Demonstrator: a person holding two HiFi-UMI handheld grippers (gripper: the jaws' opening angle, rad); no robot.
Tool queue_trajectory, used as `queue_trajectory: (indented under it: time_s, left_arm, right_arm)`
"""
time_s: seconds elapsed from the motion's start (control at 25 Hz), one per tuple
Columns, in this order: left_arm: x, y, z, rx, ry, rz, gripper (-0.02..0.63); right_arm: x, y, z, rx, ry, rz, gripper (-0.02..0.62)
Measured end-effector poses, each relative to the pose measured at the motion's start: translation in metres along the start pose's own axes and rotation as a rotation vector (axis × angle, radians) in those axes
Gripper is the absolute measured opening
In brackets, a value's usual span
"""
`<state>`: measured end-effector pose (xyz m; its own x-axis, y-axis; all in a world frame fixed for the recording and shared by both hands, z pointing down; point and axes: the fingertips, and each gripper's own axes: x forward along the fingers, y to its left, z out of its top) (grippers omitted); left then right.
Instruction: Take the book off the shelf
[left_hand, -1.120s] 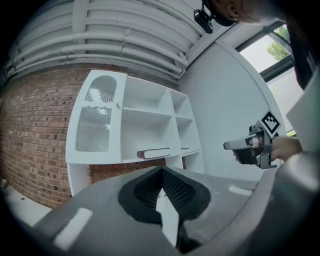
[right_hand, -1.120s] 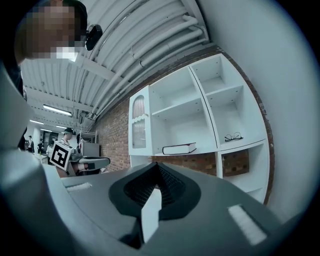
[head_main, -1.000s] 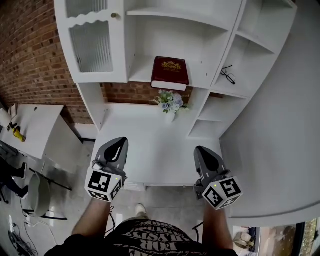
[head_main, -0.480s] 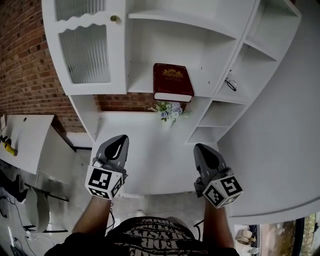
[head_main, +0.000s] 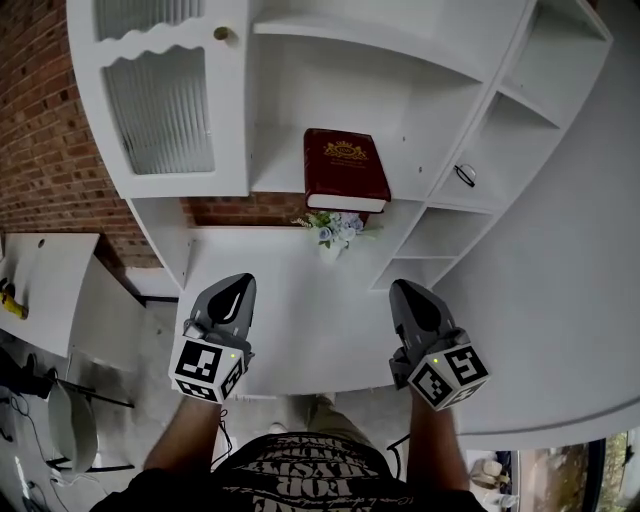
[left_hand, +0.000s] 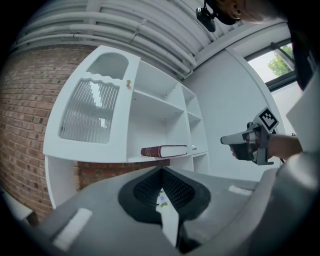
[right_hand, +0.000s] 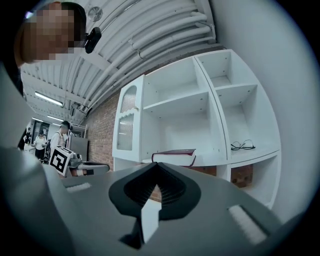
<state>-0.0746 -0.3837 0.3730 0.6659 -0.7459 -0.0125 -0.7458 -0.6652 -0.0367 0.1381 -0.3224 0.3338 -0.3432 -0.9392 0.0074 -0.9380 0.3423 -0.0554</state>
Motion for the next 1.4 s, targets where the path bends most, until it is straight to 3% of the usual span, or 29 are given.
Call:
queue_trajectory:
  time_s: [0.32, 0.6, 0.88, 1.04, 1.2, 1.32, 1.4]
  left_arm:
    - [0.035, 0.012, 0.007, 0.022, 0.009, 0.021, 0.002]
    - [0.075, 0.030, 0.023, 0.035, -0.045, 0.060, 0.002]
    - [0.117, 0.027, 0.021, 0.026, -0.051, 0.041, 0.002]
    - [0.137, 0.027, 0.015, 0.007, -0.036, 0.007, 0.040]
    - [0.160, 0.023, 0.008, 0.021, 0.019, -0.041, 0.125]
    - [0.168, 0.022, 0.007, 0.017, 0.029, -0.052, 0.135]
    - [0.171, 0.022, 0.008, 0.021, 0.029, -0.064, 0.144]
  right_arm:
    - [0.043, -0.030, 0.014, 0.003, -0.035, 0.049, 0.026]
    - [0.069, -0.078, 0.024, 0.012, -0.071, 0.036, 0.026]
    - [0.099, -0.106, 0.026, 0.007, -0.073, 0.057, 0.026]
    - [0.116, -0.125, 0.029, 0.032, -0.067, 0.056, 0.026]
    - [0.134, -0.140, 0.031, 0.096, -0.059, 0.075, 0.030]
    - [0.150, -0.140, 0.028, 0.155, -0.039, 0.130, 0.087]
    - [0.160, -0.137, 0.025, 0.226, -0.026, 0.172, 0.165]
